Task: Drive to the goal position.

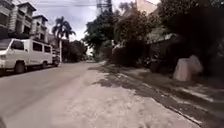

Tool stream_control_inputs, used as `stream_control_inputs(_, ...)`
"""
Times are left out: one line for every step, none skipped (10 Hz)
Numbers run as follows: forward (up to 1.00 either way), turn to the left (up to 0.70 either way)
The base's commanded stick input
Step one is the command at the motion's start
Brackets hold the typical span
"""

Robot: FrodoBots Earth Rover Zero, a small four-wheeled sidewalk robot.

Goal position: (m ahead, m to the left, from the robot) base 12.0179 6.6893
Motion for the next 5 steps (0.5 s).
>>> stream_control_inputs(0.7, 0.0)
stream_control_inputs(0.7, 0.0)
stream_control_inputs(0.7, 0.0)
stream_control_inputs(0.7, 0.0)
stream_control_inputs(0.7, 0.0)
